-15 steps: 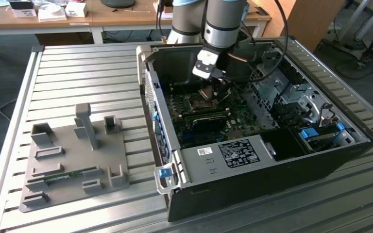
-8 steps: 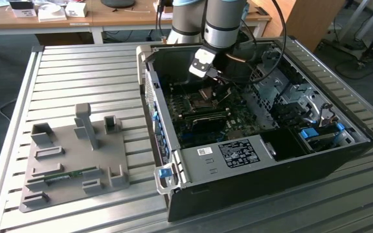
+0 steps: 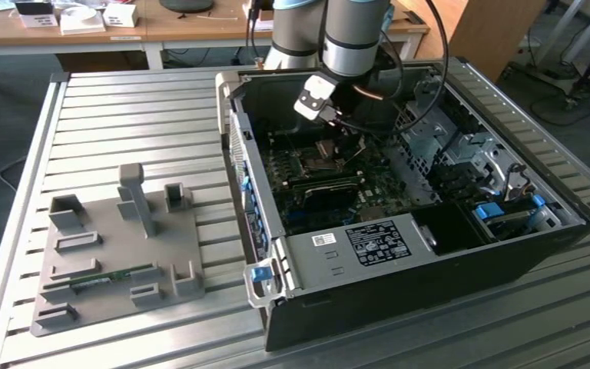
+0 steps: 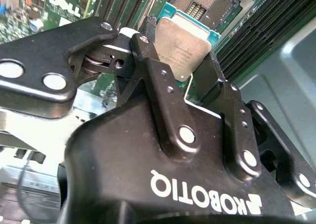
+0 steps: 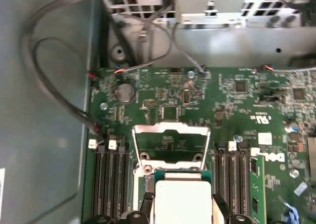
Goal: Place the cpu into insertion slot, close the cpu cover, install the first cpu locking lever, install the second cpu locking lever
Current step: 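Place the cpu into insertion slot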
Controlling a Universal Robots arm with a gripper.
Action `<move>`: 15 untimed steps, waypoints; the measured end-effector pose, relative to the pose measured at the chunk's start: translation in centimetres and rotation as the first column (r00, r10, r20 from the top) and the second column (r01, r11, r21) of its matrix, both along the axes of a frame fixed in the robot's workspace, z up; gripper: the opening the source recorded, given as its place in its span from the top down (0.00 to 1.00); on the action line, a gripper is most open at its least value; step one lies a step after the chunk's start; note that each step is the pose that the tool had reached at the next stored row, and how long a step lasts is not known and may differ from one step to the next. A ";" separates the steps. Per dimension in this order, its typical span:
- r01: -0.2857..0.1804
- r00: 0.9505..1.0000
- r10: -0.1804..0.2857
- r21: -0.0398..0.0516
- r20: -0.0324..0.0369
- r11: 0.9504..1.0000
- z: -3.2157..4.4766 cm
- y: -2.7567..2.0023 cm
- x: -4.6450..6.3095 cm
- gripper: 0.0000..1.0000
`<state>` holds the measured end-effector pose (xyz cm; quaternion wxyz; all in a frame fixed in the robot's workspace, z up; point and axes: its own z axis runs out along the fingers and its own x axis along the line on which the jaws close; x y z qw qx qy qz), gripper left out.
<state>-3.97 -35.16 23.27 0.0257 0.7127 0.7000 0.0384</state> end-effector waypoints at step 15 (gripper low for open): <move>0.022 0.999 -0.022 0.000 -0.044 1.000 -0.05 0.00 0.0 0.46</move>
